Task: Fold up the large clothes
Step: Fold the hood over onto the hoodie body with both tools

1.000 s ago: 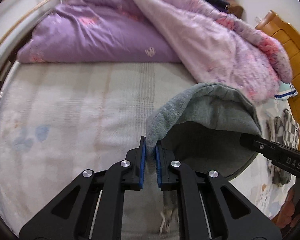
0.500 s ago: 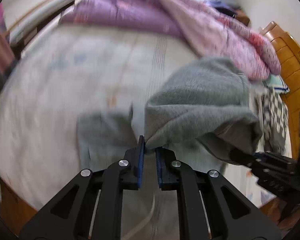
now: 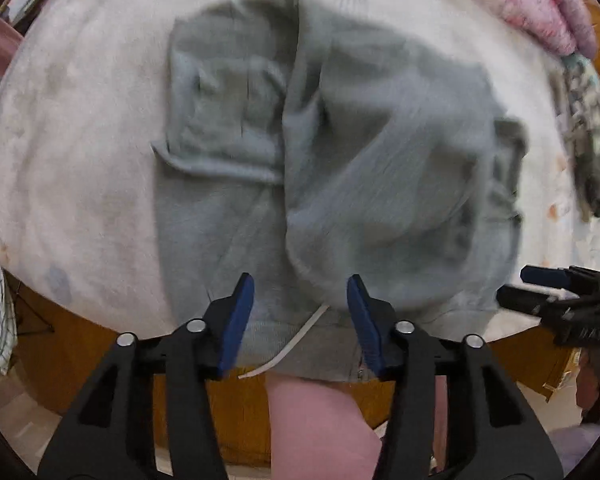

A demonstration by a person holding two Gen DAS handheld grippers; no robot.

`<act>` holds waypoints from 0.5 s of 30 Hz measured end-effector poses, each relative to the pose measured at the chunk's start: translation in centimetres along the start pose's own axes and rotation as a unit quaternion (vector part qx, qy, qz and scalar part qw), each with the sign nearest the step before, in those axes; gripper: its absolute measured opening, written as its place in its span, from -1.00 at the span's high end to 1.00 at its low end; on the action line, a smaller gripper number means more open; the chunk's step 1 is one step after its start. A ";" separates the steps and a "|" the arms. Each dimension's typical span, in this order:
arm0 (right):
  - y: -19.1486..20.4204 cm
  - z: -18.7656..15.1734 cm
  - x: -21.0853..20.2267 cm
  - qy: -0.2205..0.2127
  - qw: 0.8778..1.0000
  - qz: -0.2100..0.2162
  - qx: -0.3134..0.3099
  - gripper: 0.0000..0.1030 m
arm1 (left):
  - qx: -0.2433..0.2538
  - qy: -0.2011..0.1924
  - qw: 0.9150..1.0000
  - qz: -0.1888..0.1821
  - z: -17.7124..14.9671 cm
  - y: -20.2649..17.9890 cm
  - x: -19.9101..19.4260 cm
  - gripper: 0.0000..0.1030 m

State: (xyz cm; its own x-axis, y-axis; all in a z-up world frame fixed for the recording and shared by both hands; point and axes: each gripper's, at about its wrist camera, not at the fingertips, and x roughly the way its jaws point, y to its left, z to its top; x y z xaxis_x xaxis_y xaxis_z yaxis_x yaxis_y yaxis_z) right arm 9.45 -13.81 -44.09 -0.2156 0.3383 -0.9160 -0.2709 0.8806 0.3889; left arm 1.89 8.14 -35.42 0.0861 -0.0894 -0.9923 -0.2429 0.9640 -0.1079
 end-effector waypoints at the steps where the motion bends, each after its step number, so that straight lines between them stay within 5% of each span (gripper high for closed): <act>1: -0.1 0.3 -1.7 -0.029 1.000 0.006 0.000 -0.56 | 0.005 -0.014 1.000 -0.004 0.6 0.0 -1.1 0.01; 3: 0.2 1.4 -4.3 -0.081 0.997 0.013 -0.009 -0.50 | 0.023 -0.046 0.999 -0.012 2.6 -0.6 -2.5 0.01; 7: 0.9 6.0 -4.0 -0.124 0.991 0.036 -0.014 0.40 | 0.045 -0.071 0.994 -0.067 7.5 -2.6 -1.4 0.07; 10: 0.8 9.3 0.3 -0.095 0.992 0.080 0.030 0.49 | 0.024 -0.038 0.993 -0.110 9.5 -3.5 2.6 0.22; 15: -0.5 12.0 7.8 -0.033 0.991 0.090 0.091 0.58 | 0.003 0.051 0.994 -0.093 10.3 -3.1 11.4 0.43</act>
State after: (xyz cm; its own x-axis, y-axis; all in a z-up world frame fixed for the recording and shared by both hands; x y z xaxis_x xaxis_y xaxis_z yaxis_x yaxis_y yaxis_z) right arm 19.15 -7.67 -52.59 -0.1823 0.5112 -0.8399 -0.0592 0.8469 0.5284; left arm 13.55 6.72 -45.72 0.0299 -0.2907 -0.9564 -0.2257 0.9301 -0.2898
